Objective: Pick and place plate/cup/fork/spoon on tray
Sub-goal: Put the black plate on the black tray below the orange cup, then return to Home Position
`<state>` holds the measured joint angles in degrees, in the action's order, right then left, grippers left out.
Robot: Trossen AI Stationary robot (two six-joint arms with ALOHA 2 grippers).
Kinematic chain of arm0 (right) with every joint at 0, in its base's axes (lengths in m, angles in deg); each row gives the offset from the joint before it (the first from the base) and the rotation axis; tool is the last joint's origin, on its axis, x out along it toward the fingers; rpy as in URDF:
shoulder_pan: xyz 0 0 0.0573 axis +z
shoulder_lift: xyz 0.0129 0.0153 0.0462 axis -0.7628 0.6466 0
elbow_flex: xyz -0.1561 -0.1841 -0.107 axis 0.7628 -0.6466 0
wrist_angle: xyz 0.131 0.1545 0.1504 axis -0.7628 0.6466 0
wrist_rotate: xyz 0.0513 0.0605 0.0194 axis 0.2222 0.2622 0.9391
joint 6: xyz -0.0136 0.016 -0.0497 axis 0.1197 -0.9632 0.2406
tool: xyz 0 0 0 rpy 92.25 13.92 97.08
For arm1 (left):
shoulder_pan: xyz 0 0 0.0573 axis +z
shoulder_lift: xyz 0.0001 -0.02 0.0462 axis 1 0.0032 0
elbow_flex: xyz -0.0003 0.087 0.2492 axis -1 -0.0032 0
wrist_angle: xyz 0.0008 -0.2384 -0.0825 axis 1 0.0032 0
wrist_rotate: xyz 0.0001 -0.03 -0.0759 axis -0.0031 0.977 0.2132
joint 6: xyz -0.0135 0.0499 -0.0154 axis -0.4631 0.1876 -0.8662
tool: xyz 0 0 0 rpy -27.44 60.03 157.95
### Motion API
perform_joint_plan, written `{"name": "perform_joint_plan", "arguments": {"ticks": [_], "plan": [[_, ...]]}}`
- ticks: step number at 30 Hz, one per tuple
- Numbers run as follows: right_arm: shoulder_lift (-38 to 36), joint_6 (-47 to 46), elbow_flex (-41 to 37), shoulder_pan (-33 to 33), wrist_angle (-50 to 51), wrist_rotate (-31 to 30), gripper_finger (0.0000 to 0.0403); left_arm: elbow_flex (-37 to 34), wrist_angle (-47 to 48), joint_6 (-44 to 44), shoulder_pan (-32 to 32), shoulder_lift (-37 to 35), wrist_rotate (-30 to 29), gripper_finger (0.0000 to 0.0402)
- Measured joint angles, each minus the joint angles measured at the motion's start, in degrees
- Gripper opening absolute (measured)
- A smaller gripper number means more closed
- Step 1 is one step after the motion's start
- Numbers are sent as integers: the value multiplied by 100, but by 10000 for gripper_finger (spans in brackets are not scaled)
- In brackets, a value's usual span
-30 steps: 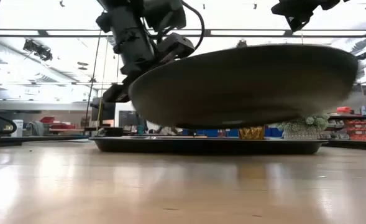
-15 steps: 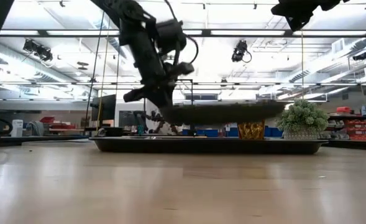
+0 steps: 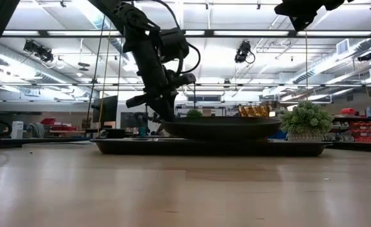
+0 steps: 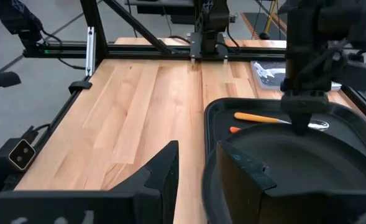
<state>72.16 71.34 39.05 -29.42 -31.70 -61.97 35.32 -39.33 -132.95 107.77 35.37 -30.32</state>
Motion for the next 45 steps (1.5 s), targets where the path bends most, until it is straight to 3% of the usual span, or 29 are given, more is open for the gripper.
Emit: {"name": "perform_joint_plan", "arguments": {"ticks": [11, 22, 29, 35, 39, 45], "plan": [[0, -2, 0, 11, -90, 86, 116, -7, -317, -65, 273, 324, -168, 20], [0, -61, 0, 33, -154, 111, 116, -7, -315, 120, 234, 306, -136, 110], [-122, -33, 0, 33, 41, 111, 116, -5, 95, 564, 217, 96, -16, 122], [-507, -103, -36, 33, 439, -117, 116, -5, 454, 1680, 46, -240, 41, 111], [-663, -124, -344, 33, 232, -140, 116, -5, 365, 2725, -177, -426, 510, 102], [-826, -423, -915, 33, -250, -152, 116, -5, 459, 3438, -390, -574, 73, 86]]}}
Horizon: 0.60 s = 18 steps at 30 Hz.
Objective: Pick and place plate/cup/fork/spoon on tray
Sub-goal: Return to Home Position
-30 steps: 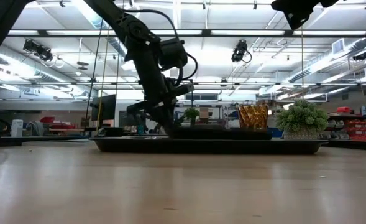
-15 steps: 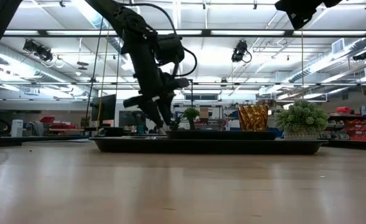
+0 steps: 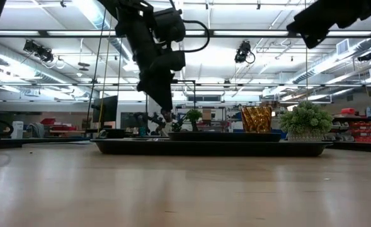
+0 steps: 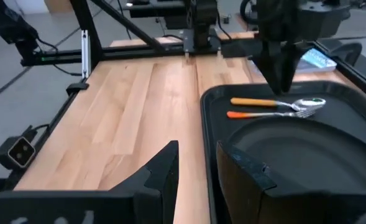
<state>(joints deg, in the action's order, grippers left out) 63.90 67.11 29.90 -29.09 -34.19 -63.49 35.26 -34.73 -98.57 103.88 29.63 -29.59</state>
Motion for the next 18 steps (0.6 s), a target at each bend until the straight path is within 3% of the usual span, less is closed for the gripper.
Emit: {"name": "perform_joint_plan", "arguments": {"ticks": [3, 14, 18], "plan": [[-47, 35, -219, -1, -377, 0, 116, -1, 1, 430, -29, -7, -241, 77], [-292, 408, -1363, -112, -2207, -98, 116, -5, -541, 2353, -124, -7, -228, 41], [-578, 185, -1794, -251, -2523, -133, 116, -13, -484, 2789, -174, -96, 146, 24]]}}
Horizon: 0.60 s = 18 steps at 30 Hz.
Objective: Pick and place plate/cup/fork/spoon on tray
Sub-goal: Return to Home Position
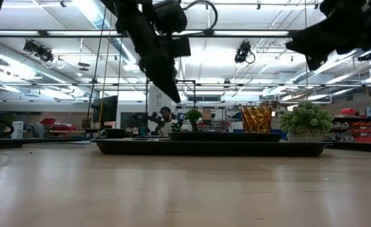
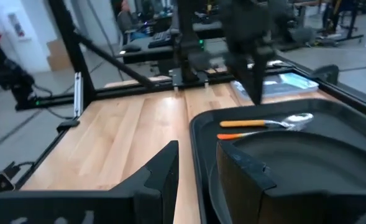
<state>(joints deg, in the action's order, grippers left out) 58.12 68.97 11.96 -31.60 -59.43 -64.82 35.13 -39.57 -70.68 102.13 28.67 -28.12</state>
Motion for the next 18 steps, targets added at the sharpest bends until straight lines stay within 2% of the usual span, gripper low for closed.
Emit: {"name": "perform_joint_plan", "arguments": {"ticks": [4, 13, 18], "plan": [[-364, -220, -353, -42, -57, -77, 116, 2, -14, 46, -36, -350, 676, 6], [-1186, -522, -619, -10, 155, -82, 116, 4, 320, -158, -244, -1437, 2082, 11], [-1471, -962, -626, 110, 636, -275, 116, -497, -111, 4, -451, -2120, 2366, 6]]}}
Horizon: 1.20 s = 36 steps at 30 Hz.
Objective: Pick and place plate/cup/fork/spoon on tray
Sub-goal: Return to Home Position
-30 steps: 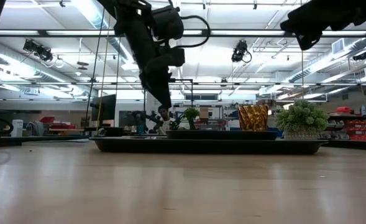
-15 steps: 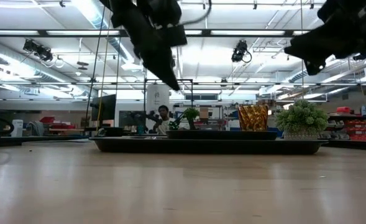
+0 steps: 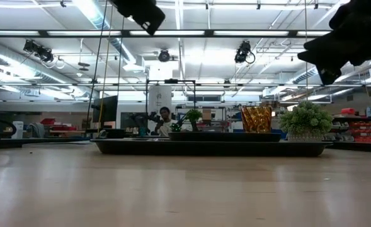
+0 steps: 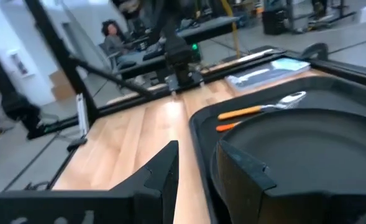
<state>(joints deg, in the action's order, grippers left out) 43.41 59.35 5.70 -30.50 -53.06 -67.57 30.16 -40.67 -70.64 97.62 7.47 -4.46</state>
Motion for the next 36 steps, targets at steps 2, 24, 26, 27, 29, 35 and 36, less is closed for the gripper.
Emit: {"name": "perform_joint_plan", "arguments": {"ticks": [2, 24, 26, 27, 29, 35, 36], "plan": [[-22, -71, 0, 20, -2, -184, 116, -347, -256, -28, -23, -252, 75, 8], [34, -712, 4, 6, 45, -1289, 116, -3915, -2709, -2158, -36, -3861, 9, 13], [36, -713, 5, 6, 30, -1290, 116, -4009, -2495, -2247, -39, -4215, 20, 13], [36, -713, 7, 6, 30, -1288, 116, -4039, -2304, -2316, -37, -4410, 13, 13], [36, -711, 7, 6, 30, -1288, 116, -4051, -1834, -2589, -37, -4741, 12, 13], [36, -711, 7, 6, 30, -1288, 116, -4051, -1428, -2974, -36, -5226, 9, 13], [36, -711, 7, 6, 32, -1288, 116, -4051, -1435, -2852, -31, -5254, 9, 13]]}}
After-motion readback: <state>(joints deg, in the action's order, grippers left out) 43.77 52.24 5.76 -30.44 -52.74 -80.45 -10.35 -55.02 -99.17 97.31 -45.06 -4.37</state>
